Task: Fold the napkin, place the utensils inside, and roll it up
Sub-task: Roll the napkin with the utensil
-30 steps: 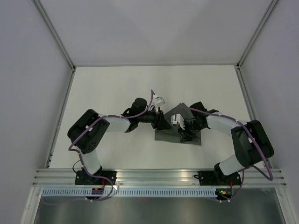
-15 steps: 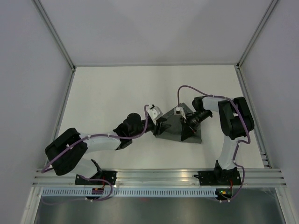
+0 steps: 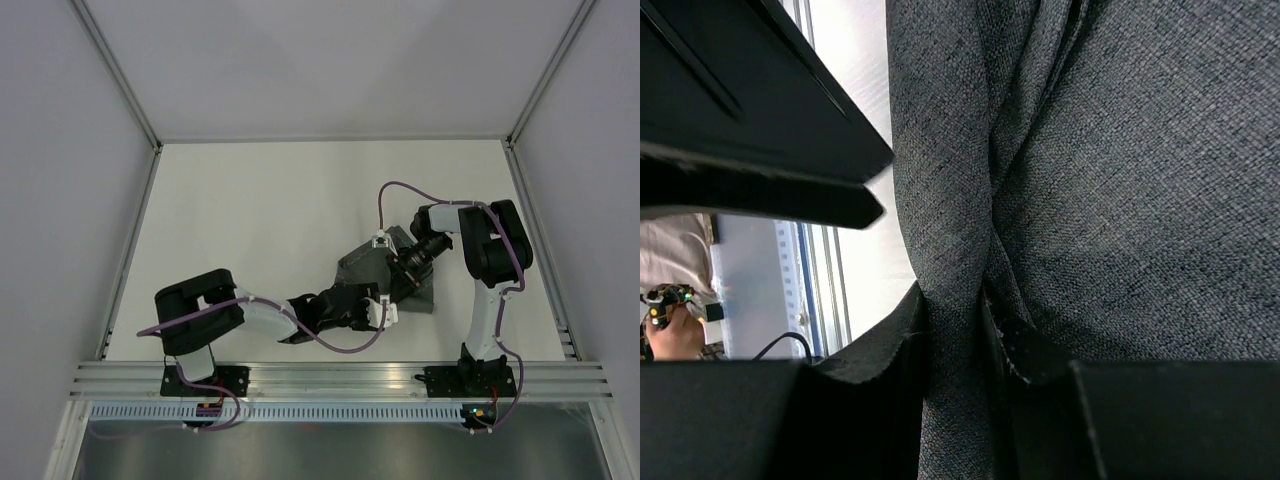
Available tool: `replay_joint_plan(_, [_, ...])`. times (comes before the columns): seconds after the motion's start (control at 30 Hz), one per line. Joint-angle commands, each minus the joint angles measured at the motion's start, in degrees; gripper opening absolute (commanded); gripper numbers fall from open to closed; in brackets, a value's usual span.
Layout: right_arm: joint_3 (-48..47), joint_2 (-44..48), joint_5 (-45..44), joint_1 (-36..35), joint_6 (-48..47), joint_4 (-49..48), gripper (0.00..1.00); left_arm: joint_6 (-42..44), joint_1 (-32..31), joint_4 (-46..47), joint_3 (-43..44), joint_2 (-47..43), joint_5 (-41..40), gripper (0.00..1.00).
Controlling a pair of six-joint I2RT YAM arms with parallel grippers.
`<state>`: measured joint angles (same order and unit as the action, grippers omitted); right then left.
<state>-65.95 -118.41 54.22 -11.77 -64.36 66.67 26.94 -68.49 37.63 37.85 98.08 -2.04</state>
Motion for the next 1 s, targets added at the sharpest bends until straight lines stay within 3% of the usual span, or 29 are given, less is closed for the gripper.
replay_joint_plan(0.0, [-0.14, -2.88, -6.4, 0.17, -3.58, -4.8, 0.11, 9.71, -2.0, 0.95, 2.93, 3.16, -3.14, 0.68])
replay_joint_plan(0.23, [-0.67, -3.49, -6.58, 0.34, -3.14, -4.8, 0.11, 13.66, -2.09, 1.48, 4.34, 7.99, -2.62, 0.68])
replay_joint_plan(0.4, [-1.02, -3.76, -6.32, 0.61, -3.05, -4.62, 0.11, 14.54, -2.09, 0.78, 4.96, 10.37, -2.27, 0.62])
replay_joint_plan(0.57, [-1.46, -4.11, -6.05, 0.96, -3.49, -3.92, 0.11, 12.97, -2.09, -1.85, 6.01, 12.31, -0.77, 0.36])
replay_joint_plan(0.73, [-1.63, -4.29, -5.96, 0.96, -3.93, -3.39, 0.11, 11.47, -2.09, -4.66, 7.15, 13.36, 0.46, 0.17])
replay_joint_plan(0.83, [-0.58, -2.8, -5.79, 1.31, -3.85, -4.44, 0.22, 10.33, -2.0, -7.29, 7.94, 13.19, 1.77, 0.03])
replay_joint_plan(0.97, [1.53, 1.16, -6.05, 1.49, -2.36, -7.08, 0.41, 8.66, -1.82, -13.52, 10.23, 13.54, 5.46, 0.02])
